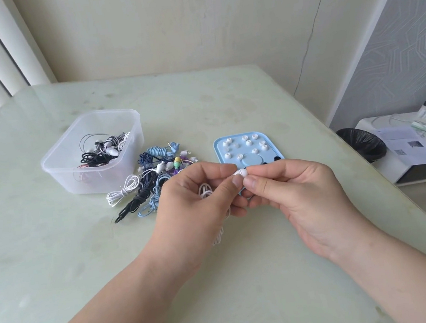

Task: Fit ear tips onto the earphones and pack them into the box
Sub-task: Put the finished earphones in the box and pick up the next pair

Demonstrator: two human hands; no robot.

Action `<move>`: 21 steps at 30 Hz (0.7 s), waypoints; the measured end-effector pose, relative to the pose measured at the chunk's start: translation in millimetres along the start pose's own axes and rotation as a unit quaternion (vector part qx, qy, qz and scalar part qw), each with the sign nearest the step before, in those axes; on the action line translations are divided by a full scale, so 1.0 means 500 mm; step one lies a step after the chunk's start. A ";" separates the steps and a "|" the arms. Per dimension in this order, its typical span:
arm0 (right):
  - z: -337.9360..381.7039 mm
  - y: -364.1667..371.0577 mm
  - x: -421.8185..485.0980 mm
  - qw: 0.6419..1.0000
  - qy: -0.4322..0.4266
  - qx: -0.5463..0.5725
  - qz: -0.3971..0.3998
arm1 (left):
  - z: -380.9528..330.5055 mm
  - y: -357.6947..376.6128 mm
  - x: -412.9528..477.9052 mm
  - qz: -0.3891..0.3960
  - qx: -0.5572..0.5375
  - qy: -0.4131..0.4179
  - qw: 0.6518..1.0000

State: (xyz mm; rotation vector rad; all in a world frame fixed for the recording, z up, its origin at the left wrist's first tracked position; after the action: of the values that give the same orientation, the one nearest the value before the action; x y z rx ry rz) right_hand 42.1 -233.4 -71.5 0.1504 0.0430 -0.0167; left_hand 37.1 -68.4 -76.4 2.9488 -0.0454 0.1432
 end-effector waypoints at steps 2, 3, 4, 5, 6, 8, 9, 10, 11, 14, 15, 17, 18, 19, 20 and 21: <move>0.002 0.002 -0.002 1.000 -0.012 -0.019 0.008 | 0.000 -0.001 0.000 -0.007 -0.003 0.001 1.000; 0.004 0.004 -0.004 0.999 -0.021 -0.033 0.012 | 0.001 -0.001 0.000 -0.011 -0.005 0.001 1.000; 0.005 0.004 -0.005 0.998 -0.030 -0.046 0.012 | 0.001 -0.001 0.000 -0.015 -0.006 0.000 1.000; 0.007 0.003 -0.005 0.998 -0.036 -0.055 0.009 | 0.002 -0.002 0.001 -0.017 -0.005 0.000 1.000; 0.007 0.001 -0.003 0.998 -0.037 -0.058 0.004 | 0.002 -0.002 0.001 -0.016 -0.003 0.000 1.000; 0.006 -0.007 0.002 0.999 -0.024 -0.042 0.003 | 0.002 0.000 0.002 -0.008 0.004 0.001 1.000; 0.006 -0.010 0.005 0.999 -0.013 -0.029 0.008 | 0.003 0.000 0.002 -0.003 0.006 0.000 1.000; 0.005 -0.012 0.007 1.000 -0.003 -0.019 0.015 | 0.004 0.001 0.002 0.002 0.008 0.000 1.000; 0.005 -0.013 0.009 1.000 0.004 -0.013 0.022 | 0.004 0.002 0.001 0.006 0.009 -0.001 1.000; 0.006 -0.019 0.010 0.999 0.018 0.015 0.037 | 0.005 0.004 0.001 0.013 0.010 -0.001 1.000; 0.006 -0.019 0.011 0.999 0.019 0.017 0.043 | 0.004 0.003 0.001 0.013 0.010 0.000 1.000; 0.005 -0.019 0.012 0.998 0.011 -0.001 0.054 | 0.004 0.003 0.001 0.015 0.012 0.001 1.000; 0.004 -0.019 0.012 0.998 0.004 -0.013 0.056 | 0.003 0.003 0.000 0.016 0.015 0.002 1.000; 0.003 -0.019 0.012 0.998 -0.002 -0.021 0.056 | 0.002 0.005 0.000 0.016 0.017 0.004 1.000; 0.001 -0.019 0.012 0.998 -0.006 -0.026 0.057 | 0.001 0.005 0.000 0.015 0.018 0.006 1.000; 0.001 -0.019 0.012 0.998 -0.009 -0.028 0.059 | 0.000 0.005 0.000 0.014 0.017 0.007 1.000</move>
State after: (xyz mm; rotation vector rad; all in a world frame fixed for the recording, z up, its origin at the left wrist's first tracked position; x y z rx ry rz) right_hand 47.9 -242.9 -72.8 0.0961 0.0170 0.1000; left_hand 37.1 -71.0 -75.7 2.9809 -0.0821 0.1708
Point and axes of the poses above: each hand's wrist, its own x-axis towards the middle knuckle, its own y-axis out of the palm, z = x × y, the point moved 3 cm from there along x, towards the middle knuckle, and after that the axes turned 2 degrees about y, right-handed, at the moved point
